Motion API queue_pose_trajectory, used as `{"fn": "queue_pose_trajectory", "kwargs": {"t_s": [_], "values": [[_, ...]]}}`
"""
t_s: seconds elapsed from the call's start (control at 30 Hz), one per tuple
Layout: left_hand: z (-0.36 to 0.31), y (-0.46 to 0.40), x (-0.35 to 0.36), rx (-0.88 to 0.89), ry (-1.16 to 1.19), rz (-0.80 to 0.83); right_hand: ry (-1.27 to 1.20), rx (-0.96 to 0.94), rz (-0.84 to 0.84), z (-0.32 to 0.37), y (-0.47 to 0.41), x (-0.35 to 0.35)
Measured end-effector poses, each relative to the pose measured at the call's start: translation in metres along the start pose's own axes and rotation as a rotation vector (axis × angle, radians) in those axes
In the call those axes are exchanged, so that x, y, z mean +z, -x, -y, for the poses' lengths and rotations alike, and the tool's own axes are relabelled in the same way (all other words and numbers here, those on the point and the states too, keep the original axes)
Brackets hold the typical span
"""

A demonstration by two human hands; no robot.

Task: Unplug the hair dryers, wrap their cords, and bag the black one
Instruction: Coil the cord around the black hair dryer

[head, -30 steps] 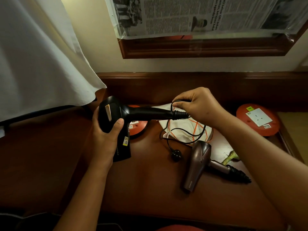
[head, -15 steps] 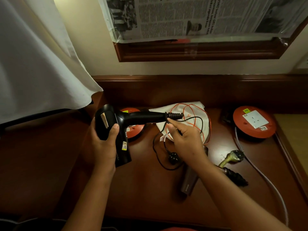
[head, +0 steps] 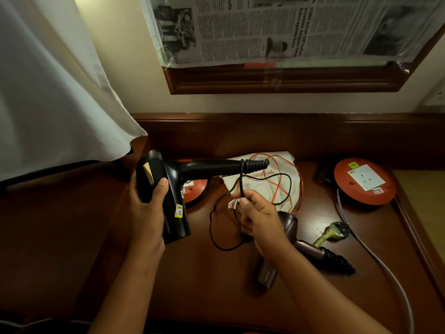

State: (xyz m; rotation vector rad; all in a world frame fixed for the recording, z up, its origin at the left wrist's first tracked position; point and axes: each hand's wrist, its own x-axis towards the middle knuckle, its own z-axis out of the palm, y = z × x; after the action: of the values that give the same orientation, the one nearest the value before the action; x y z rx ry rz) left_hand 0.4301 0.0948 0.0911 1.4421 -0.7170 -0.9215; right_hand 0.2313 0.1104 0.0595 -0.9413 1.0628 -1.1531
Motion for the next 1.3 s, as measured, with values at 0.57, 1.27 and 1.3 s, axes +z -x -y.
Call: {"fn": "queue_pose_trajectory", "kwargs": {"t_s": [0.57,1.27,1.3], "values": [[-0.009,0.006,-0.007,-0.02,0.03,-0.01,-0.031,0.083,-0.012,-0.011,-0.02,-0.016],[-0.021,-0.008,-0.021,-0.075,0.045,0.103,-0.124,0.364,0.329,-0.005,-0.06,-0.032],[-0.022,-0.008,-0.022,-0.078,0.048,0.108,-0.135,0.359,0.346,-0.001,-0.064,-0.036]]}}
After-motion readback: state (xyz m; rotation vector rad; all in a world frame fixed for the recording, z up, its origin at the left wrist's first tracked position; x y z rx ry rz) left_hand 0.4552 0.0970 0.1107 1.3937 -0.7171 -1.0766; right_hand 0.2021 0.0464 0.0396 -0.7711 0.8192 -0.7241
